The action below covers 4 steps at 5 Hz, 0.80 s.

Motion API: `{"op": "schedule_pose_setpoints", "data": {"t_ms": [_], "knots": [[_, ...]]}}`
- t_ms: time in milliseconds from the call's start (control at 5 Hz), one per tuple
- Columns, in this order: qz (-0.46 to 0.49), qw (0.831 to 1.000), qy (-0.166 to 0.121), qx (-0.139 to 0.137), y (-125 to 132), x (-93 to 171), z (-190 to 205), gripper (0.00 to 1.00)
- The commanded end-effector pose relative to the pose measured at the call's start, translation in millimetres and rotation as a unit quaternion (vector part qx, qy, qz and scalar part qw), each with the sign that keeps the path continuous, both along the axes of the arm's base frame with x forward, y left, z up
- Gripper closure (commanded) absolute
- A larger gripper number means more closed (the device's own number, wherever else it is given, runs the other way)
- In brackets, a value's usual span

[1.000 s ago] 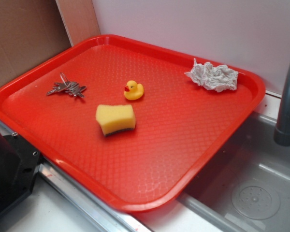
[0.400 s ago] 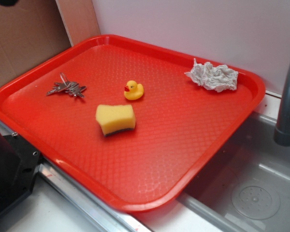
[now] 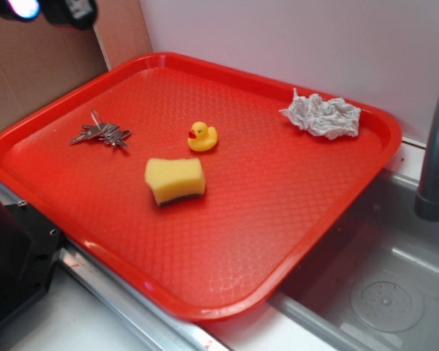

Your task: Grab the yellow duck.

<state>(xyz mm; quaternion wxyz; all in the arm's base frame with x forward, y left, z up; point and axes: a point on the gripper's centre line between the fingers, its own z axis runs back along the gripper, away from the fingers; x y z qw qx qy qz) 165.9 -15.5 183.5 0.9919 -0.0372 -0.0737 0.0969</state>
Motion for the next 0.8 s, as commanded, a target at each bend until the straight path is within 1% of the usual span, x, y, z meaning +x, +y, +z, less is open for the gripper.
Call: {"op": "schedule_pose_setpoints", "data": {"t_ms": [0,200,400,600], "knots": [[0.001,1.000,-0.017,0.026,1,42,-36,0.00],[-0.005,0.999,-0.016,0.044,-1,54,-55,0.00],[-0.012,0.999,-0.008,0.047,1,63,-72,0.00],[-0.021,0.997,-0.005,0.072,-5,73,-95,0.00]]}}
